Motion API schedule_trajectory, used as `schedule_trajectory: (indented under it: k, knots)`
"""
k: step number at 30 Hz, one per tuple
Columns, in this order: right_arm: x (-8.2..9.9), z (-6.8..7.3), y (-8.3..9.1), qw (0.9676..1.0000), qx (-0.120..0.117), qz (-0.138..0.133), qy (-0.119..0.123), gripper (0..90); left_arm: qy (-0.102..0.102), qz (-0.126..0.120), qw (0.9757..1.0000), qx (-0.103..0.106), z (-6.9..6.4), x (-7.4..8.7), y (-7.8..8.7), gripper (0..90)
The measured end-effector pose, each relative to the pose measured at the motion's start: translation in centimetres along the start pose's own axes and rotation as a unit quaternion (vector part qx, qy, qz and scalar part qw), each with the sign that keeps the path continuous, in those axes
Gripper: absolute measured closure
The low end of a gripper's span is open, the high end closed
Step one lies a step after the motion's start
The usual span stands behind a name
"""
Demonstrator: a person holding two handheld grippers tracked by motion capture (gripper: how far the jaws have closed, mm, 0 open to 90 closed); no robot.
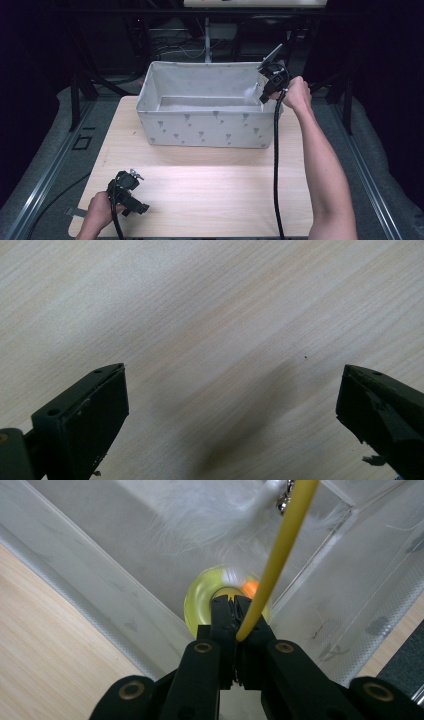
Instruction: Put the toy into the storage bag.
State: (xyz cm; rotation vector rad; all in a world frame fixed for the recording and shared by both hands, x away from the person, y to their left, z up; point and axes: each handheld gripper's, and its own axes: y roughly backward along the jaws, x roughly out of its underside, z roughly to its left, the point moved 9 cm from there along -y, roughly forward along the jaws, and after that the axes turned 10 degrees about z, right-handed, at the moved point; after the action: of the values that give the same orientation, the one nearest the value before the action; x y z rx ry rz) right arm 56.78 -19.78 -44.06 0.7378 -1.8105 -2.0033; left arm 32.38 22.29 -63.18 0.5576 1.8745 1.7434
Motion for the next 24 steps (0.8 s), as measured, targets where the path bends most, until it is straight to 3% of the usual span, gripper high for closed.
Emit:
schedule_trajectory:
  k: [14, 24]
  knots:
    - [0.2, -0.7, -2.2, 0.9996, -0.007, 0.023, -0.016, 88.2, 0.001, -0.001, 1.0000, 0.002, 0.1, 0.0, 0.0, 0.5]
    - [0.5, -1.1, -2.6, 0.9991, -0.010, 0.033, -0.022, 88.0, 0.000, 0.000, 1.0000, 0.001, 0.0, 0.0, 0.0, 0.5]
